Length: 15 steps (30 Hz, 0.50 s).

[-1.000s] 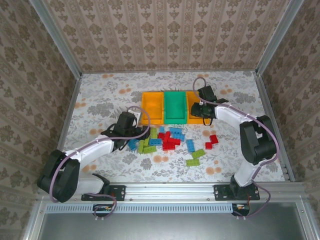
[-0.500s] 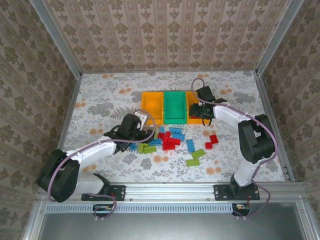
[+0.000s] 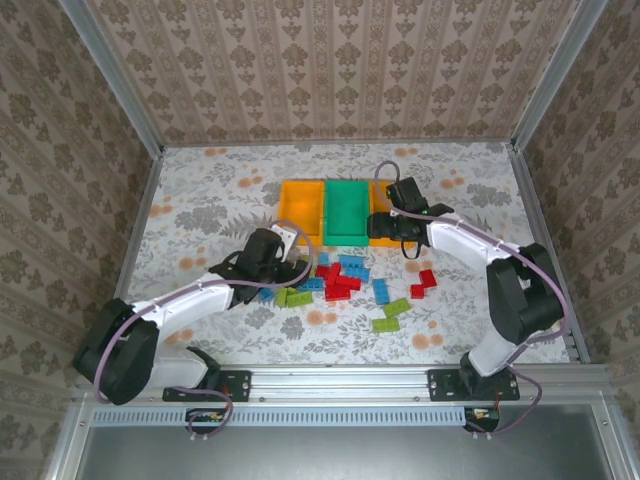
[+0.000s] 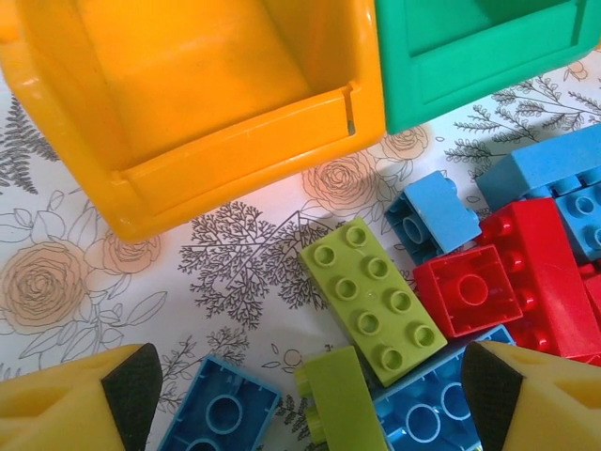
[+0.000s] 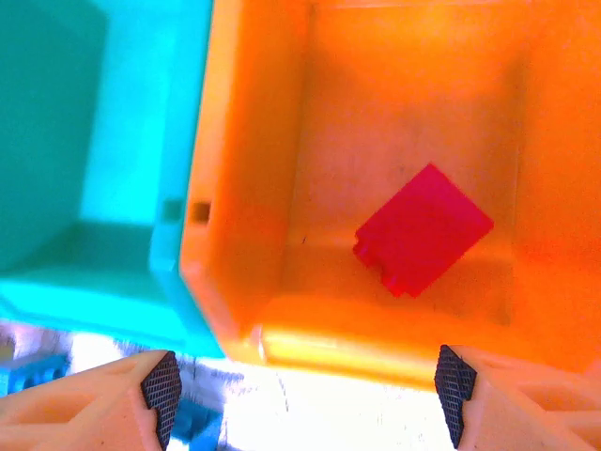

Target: Sort the legos into containers by color

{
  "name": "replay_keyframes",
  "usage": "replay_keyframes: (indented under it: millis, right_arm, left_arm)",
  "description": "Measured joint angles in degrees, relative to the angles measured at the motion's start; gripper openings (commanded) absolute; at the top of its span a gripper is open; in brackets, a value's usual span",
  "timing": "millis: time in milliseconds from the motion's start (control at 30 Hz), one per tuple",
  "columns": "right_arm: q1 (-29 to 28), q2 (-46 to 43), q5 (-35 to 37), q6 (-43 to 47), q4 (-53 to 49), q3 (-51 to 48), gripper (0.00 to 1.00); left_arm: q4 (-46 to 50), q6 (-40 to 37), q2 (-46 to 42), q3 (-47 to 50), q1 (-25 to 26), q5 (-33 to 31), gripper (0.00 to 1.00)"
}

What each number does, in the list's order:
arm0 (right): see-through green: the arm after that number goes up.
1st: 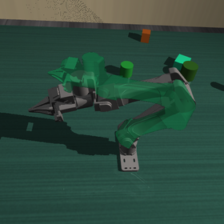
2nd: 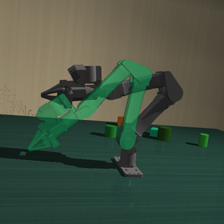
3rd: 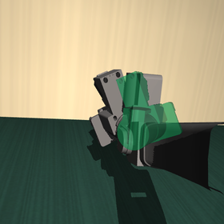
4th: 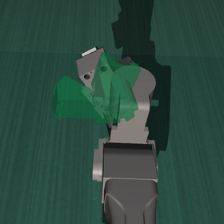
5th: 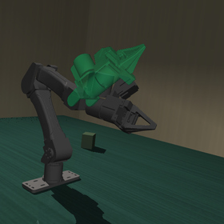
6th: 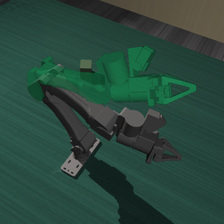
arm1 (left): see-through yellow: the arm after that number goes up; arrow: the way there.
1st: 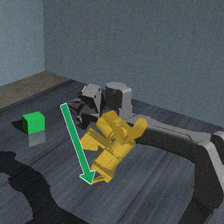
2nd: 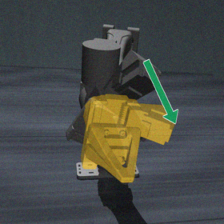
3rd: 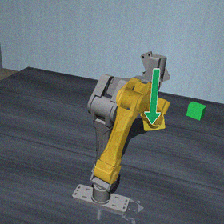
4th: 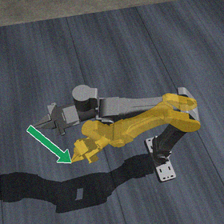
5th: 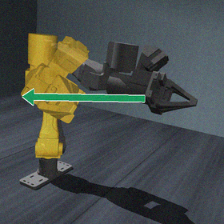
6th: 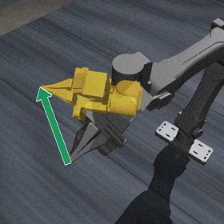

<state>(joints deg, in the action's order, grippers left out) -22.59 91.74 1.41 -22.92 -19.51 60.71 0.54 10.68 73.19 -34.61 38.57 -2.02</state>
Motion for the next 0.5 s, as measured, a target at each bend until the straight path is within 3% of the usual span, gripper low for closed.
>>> replay_keyframes:
  millis: [233,500]
  right_arm:
    - [-2.7,-8.9,-0.2,0.2,-1.5,-6.7,0.73]
    - [-8.8,-9.9,-1.5,0.1,-4.3,-15.1,0.67]
  left_arm:
    - [-0.8,0.2,-2.1,1.9,0.0,-2.8,0.90]
    - [-0.9,0.3,-3.0,3.1,0.0,-4.9,0.91]
